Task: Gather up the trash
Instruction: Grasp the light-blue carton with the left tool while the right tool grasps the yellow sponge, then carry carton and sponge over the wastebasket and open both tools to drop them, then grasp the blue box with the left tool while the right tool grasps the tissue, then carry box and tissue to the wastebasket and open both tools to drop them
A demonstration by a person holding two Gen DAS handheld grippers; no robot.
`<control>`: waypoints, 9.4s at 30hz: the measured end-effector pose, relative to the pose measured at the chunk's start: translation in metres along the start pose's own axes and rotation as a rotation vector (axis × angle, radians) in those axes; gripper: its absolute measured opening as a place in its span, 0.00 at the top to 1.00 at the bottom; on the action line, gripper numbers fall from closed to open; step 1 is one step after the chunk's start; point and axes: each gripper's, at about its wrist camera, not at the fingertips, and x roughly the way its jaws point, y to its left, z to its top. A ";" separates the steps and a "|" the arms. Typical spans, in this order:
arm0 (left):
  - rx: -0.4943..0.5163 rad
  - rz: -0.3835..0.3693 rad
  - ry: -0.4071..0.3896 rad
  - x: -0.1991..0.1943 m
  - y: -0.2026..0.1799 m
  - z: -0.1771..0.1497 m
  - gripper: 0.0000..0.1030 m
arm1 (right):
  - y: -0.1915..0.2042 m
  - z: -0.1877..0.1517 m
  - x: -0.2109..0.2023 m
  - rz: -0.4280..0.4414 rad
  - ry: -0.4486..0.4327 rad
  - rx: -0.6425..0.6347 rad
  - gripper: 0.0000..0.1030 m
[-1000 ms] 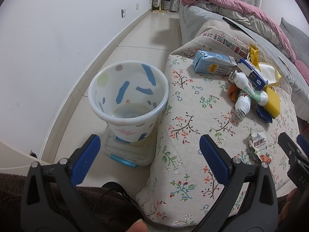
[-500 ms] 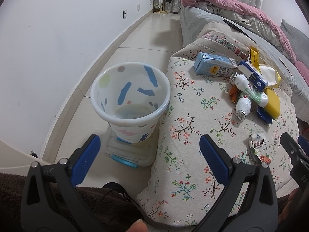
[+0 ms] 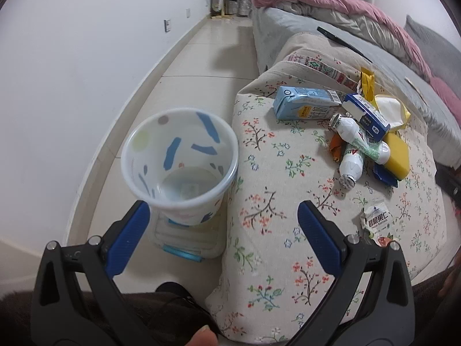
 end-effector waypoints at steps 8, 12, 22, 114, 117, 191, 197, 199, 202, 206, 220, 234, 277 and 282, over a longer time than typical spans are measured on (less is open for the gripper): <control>0.064 -0.022 0.032 0.012 -0.011 0.038 0.01 | -0.027 0.051 0.026 0.035 0.052 -0.015 0.00; 0.119 -0.018 0.037 0.019 -0.019 0.061 0.01 | -0.047 0.072 0.050 0.053 0.104 0.028 0.00; 0.173 -0.086 0.114 0.067 -0.041 0.101 0.01 | -0.071 0.063 0.125 0.128 0.302 0.187 0.04; -0.107 -0.183 0.062 0.059 0.102 0.050 0.62 | 0.084 0.062 0.103 0.441 0.313 0.018 0.40; -0.140 -0.178 0.063 0.060 0.118 0.046 0.62 | 0.109 0.063 0.112 0.445 0.318 -0.009 0.40; -0.088 -0.180 0.165 0.095 0.060 0.073 0.11 | -0.034 0.040 0.072 0.230 0.268 0.119 0.15; -0.034 -0.193 0.180 0.094 0.027 0.076 0.09 | -0.072 0.036 0.071 0.196 0.255 0.175 0.15; -0.026 -0.193 0.185 0.095 0.020 0.077 0.09 | -0.082 0.037 0.072 0.185 0.252 0.193 0.15; -0.023 -0.194 0.197 0.097 0.009 0.081 0.09 | -0.096 0.039 0.075 0.168 0.251 0.215 0.15; -0.023 -0.207 0.204 0.097 -0.007 0.091 0.09 | -0.107 0.051 0.081 0.149 0.250 0.224 0.15; -0.014 -0.387 0.209 0.101 -0.085 0.143 0.09 | -0.129 0.095 0.122 0.122 0.285 0.253 0.15; -0.039 -0.614 0.287 0.139 -0.144 0.157 0.53 | -0.155 0.101 0.167 0.153 0.368 0.366 0.15; -0.067 -0.592 0.080 0.074 -0.094 0.135 0.68 | -0.126 0.060 0.102 0.254 0.337 0.289 0.72; -0.062 -0.570 0.053 0.065 -0.081 0.128 0.68 | -0.129 0.057 0.074 0.275 0.307 0.280 0.72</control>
